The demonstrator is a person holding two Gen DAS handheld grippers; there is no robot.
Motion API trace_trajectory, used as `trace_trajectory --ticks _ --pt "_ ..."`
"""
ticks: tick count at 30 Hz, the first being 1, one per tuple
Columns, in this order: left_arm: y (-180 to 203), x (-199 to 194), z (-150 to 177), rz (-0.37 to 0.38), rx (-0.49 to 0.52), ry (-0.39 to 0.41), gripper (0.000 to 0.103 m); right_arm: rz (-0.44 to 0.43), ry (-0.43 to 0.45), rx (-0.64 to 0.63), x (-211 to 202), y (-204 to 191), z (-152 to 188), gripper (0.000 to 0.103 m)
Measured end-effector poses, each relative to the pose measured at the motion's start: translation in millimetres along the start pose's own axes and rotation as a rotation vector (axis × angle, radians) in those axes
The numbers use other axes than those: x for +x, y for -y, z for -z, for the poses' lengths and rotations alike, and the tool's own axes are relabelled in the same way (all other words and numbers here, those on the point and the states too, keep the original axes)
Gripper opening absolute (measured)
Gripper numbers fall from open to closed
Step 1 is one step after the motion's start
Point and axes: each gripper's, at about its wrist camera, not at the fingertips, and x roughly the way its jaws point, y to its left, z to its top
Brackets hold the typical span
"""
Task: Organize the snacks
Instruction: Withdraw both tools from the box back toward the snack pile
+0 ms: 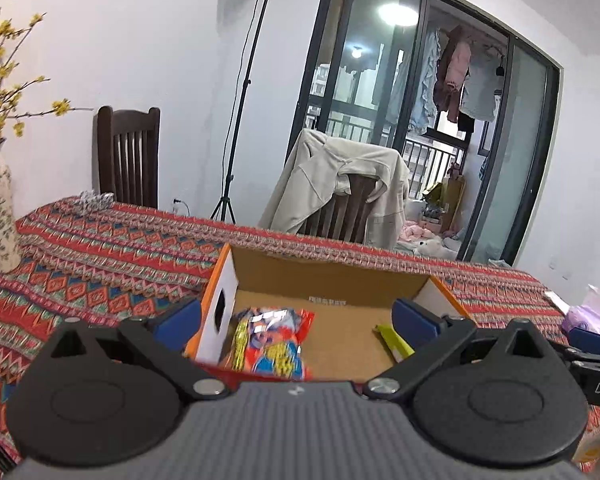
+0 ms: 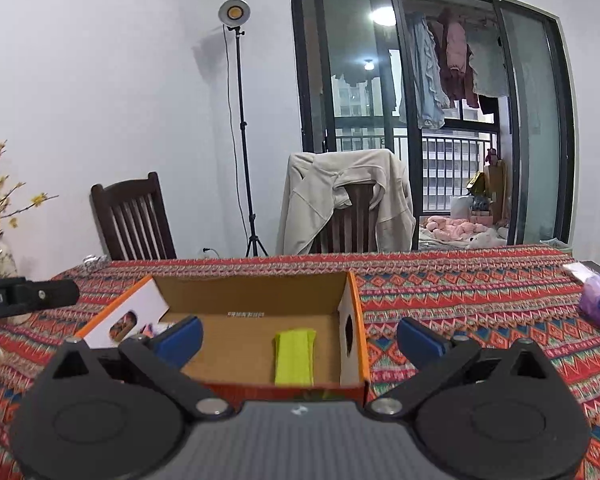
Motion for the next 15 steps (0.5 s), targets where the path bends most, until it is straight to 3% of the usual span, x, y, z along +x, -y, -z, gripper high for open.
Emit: trace_trajectory --ticks 15 --pt "-40.3 -50.1 72.2 -0.028 -0.01 -0.121 0.103 0.002 -0.133 -0.012 -47.0 2.7 68.3 0.103"
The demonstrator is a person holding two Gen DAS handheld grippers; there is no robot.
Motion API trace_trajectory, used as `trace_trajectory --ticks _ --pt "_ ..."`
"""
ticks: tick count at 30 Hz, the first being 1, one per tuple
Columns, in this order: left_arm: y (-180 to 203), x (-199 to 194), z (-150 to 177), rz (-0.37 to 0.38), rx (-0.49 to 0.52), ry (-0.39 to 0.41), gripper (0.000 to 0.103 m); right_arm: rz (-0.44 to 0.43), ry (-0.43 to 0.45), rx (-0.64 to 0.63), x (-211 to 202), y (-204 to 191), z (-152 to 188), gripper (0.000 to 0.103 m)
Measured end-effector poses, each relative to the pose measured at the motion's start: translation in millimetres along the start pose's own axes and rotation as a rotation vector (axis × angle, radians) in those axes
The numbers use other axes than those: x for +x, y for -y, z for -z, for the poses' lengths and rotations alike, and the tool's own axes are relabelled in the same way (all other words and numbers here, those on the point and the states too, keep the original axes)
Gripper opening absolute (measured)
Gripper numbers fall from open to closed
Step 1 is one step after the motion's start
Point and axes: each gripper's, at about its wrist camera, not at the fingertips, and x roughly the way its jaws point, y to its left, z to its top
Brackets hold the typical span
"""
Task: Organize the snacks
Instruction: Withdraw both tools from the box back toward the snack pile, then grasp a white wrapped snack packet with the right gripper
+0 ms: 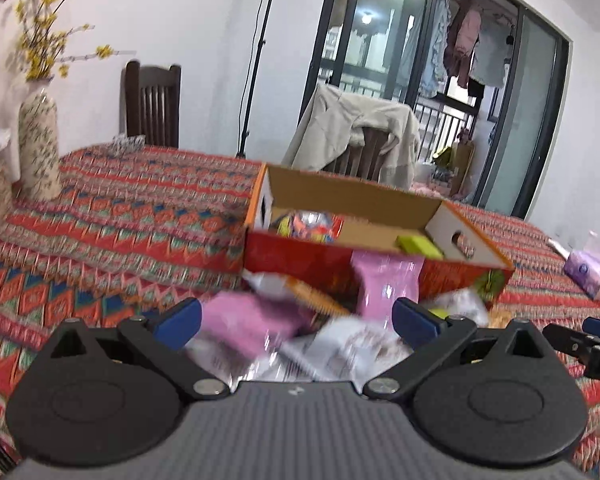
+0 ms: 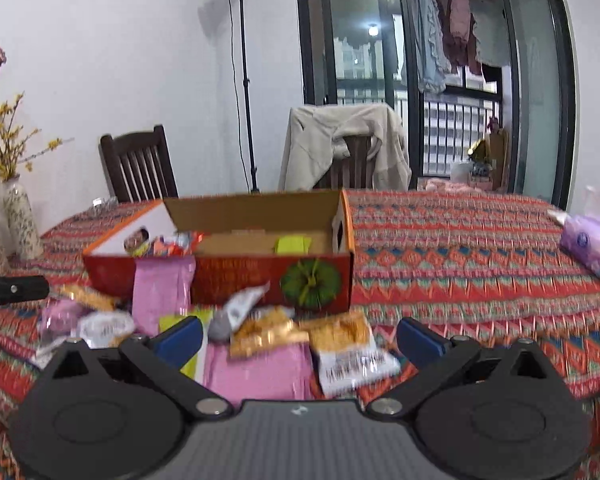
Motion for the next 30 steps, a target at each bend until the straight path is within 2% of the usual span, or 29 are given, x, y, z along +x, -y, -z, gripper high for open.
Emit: trace_trajectory --ticks 4,12,17,23,30 --pt "-10.0 -6.4 16.5 0.002 -0.016 -0.024 0.103 -0.001 -0.036 0.002 -4.3 2.5 19.3 0.103" --pt "-13.1 -25.9 41.8 0.016 -0.01 -0.022 0.103 0.013 -0.1 -0.009 -9.1 9.5 46.6 0.103" --pt "-15.5 -26.4 48.7 0.043 -0.018 -0.048 0.103 0.019 -0.128 -0.031 -7.8 8.3 52.5 0.103" --pt "-15.5 -27.9 49.2 0.058 -0.019 -0.043 0.103 0.006 -0.153 -0.07 -4.0 0.2 55.6 0.103" --pt "-15.2 -27.2 49.6 0.05 -0.022 -0.048 0.103 0.013 -0.193 -0.181 13.3 -11.6 52.8 0.103"
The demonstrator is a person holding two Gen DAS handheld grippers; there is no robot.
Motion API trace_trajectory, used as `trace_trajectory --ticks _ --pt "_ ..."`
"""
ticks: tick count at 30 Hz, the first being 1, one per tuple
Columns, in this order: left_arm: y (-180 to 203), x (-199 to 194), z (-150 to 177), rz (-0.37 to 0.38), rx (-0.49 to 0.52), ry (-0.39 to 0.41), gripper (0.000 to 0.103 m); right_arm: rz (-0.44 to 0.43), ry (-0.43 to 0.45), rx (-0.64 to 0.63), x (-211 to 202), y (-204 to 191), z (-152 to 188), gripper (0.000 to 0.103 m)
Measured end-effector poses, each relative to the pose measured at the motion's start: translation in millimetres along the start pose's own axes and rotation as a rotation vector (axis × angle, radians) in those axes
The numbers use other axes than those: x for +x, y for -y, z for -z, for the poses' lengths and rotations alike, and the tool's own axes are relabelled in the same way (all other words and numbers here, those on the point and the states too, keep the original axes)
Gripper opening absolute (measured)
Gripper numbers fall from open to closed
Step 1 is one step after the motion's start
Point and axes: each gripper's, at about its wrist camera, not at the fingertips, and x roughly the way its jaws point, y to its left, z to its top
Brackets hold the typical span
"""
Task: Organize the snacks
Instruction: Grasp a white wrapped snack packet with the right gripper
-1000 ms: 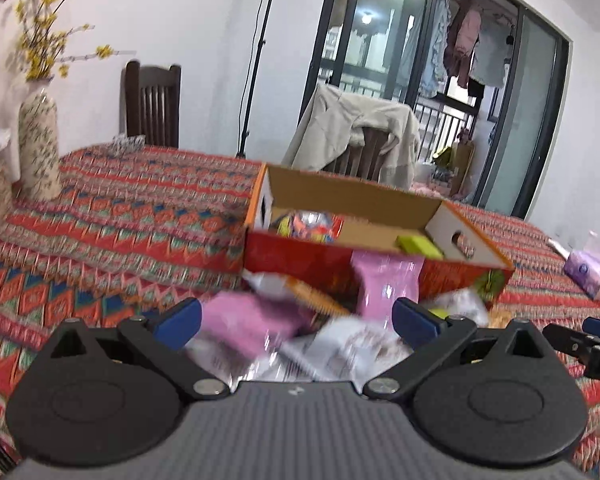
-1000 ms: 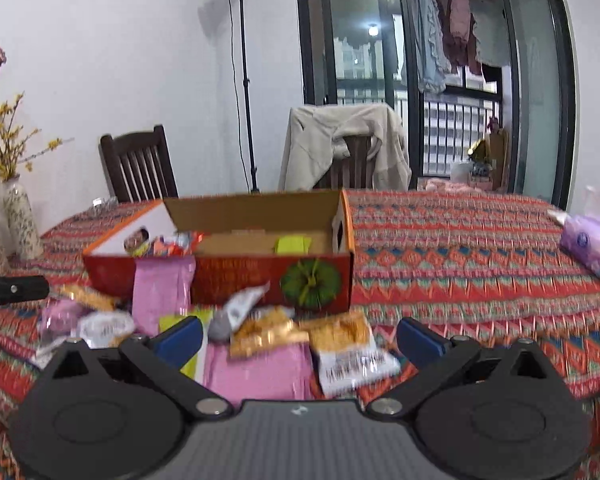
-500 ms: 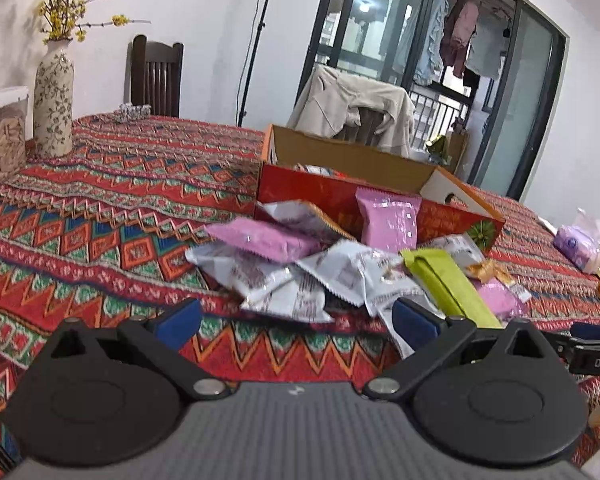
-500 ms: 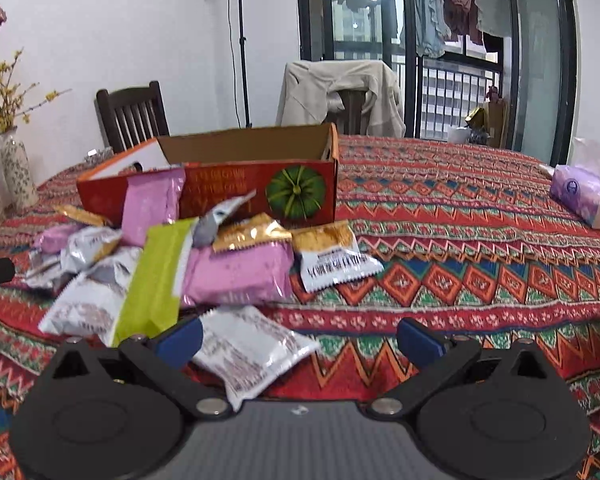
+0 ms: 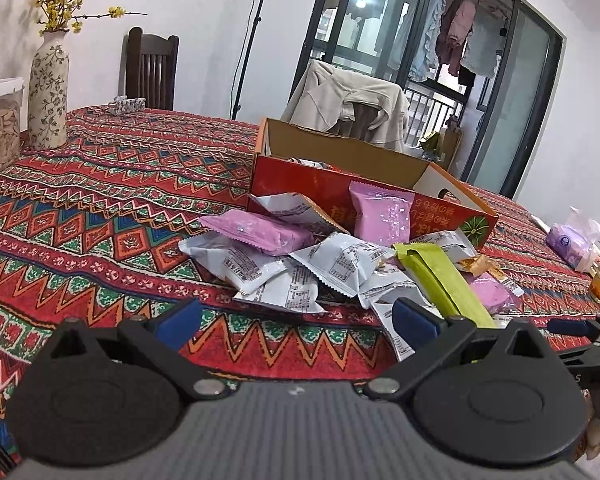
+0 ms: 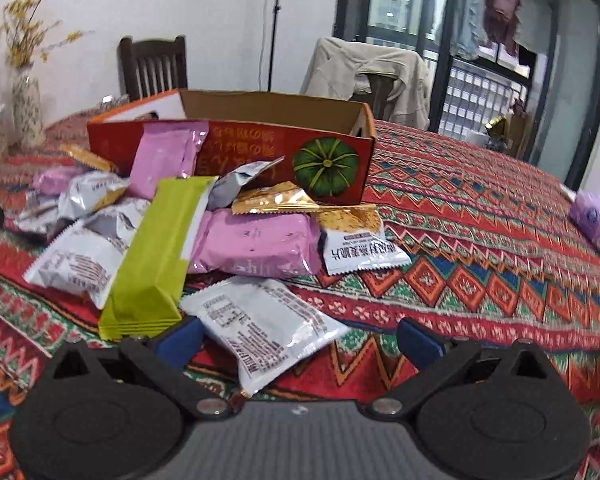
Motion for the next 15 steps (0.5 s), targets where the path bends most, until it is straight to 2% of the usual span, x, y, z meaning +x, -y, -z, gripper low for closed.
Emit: trace_trajectory --ticks 7,9,11,12,14,15 --pt "-2.3 -0.6 0.9 -0.008 -0.01 -0.002 0.103 -0.086 -0.002 -0.048 8.4 1.3 -6.9 0.102" --pt "-2.4 -0.4 1.2 -0.011 -0.014 -0.003 0.103 -0.127 -0.001 -0.045 7.6 4.0 -6.4 0.095" --pt "-2.5 0.0 1.3 -0.011 -0.015 -0.005 0.103 -0.173 0.011 -0.05 4.0 5.3 -4.5 0.079" --pt "-2.4 0.3 1.3 -0.012 -0.015 -0.007 0.103 -0.19 0.016 -0.052 1.9 5.4 -3.2 0.076" --pt "-1.7 0.9 1.5 -0.012 -0.014 -0.01 0.103 -0.219 0.028 -0.067 -2.8 3.7 -0.8 0.059" --pt "-1.2 1.1 1.9 -0.011 -0.013 -0.01 0.103 -0.231 0.033 -0.073 -4.8 2.2 -0.1 0.054"
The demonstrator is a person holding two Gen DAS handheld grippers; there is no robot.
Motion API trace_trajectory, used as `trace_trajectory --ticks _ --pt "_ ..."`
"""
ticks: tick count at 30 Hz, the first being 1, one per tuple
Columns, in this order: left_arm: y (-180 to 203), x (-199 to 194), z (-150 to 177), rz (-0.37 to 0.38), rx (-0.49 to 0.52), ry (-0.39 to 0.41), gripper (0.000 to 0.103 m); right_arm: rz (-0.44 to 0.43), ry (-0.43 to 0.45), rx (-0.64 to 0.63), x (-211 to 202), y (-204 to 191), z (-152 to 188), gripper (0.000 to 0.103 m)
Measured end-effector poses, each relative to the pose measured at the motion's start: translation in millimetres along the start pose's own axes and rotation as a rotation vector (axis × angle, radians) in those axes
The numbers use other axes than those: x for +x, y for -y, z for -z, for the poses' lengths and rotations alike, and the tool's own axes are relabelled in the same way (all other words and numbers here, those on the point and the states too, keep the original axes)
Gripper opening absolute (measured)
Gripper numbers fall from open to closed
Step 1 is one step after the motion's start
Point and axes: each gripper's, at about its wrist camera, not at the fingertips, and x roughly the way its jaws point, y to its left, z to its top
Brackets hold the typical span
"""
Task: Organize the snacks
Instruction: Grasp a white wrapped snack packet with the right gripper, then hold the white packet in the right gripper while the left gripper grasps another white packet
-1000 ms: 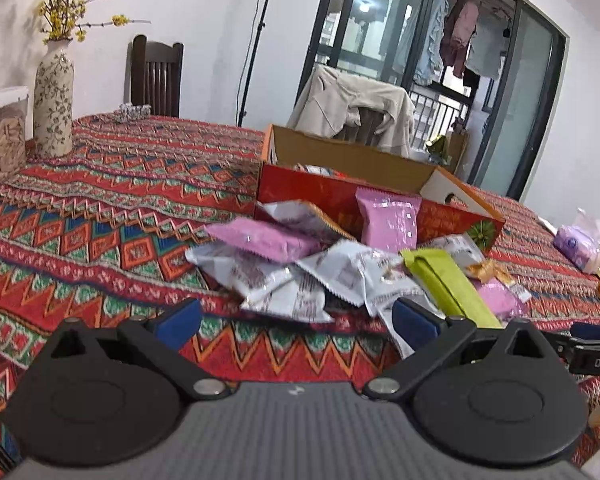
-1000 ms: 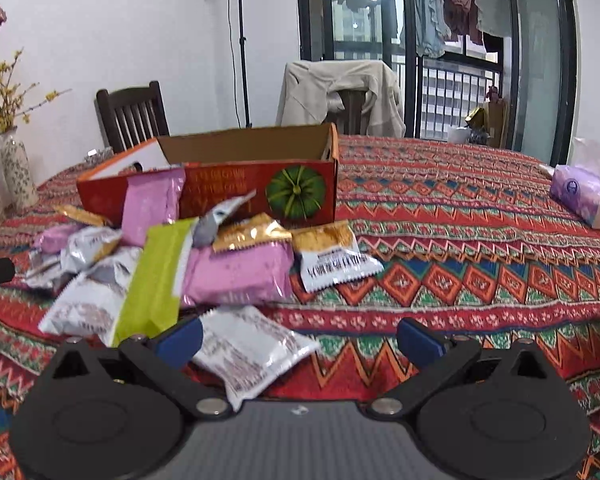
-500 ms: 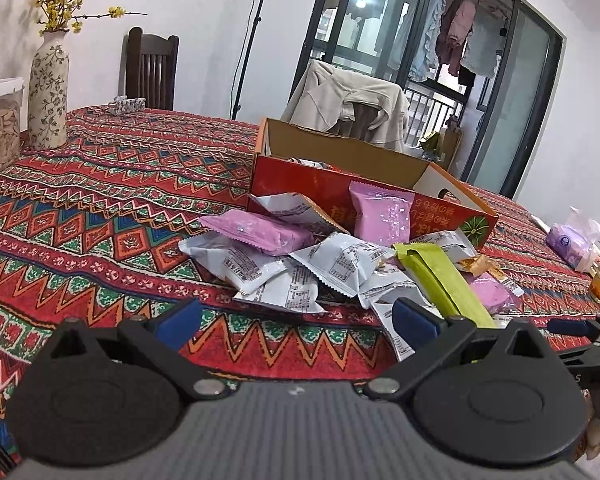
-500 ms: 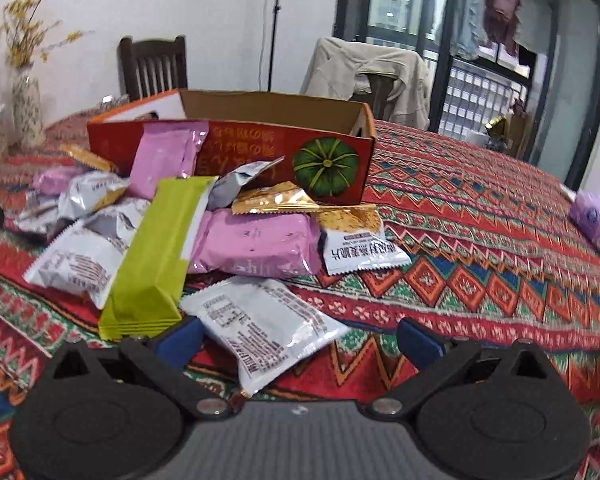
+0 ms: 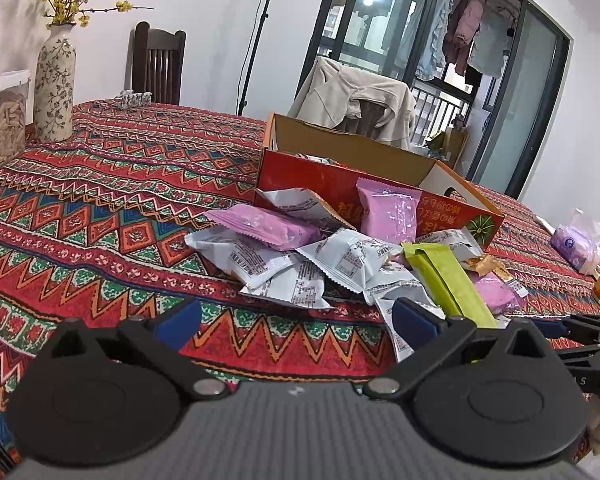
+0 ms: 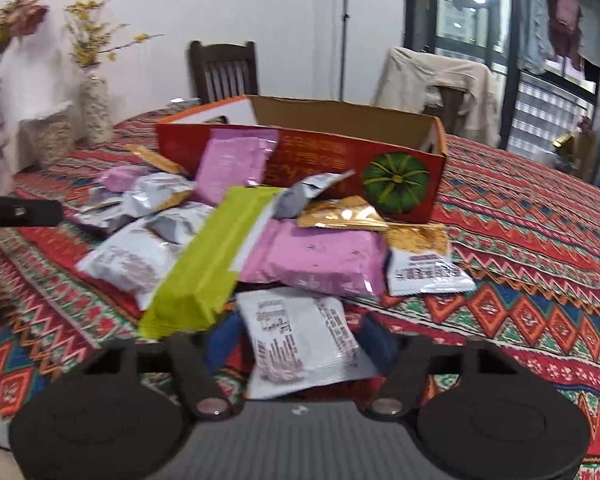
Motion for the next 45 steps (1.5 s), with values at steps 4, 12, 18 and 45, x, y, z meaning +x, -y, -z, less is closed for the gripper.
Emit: trace_trajectory --ticks 4,12,18,45 --pt "1.2 0.2 0.8 0.0 0.002 -0.002 0.103 0.007 0.02 -0.031 -6.1 -10.3 3.3 0.044" --pt "-0.3 1.8 0.9 -0.004 -0.007 -0.009 0.103 0.06 0.113 0.009 -26.6 -11.4 14.8 0.038" --pt "4.4 5.7 1.8 0.0 -0.003 -0.021 0.103 0.116 0.21 0.011 -40.6 -5.4 9.5 0.038" --pt "86.0 50.6 6.4 -0.088 0.107 -0.109 0.097 0.132 0.246 0.217 -15.2 33.9 6.9 0.038"
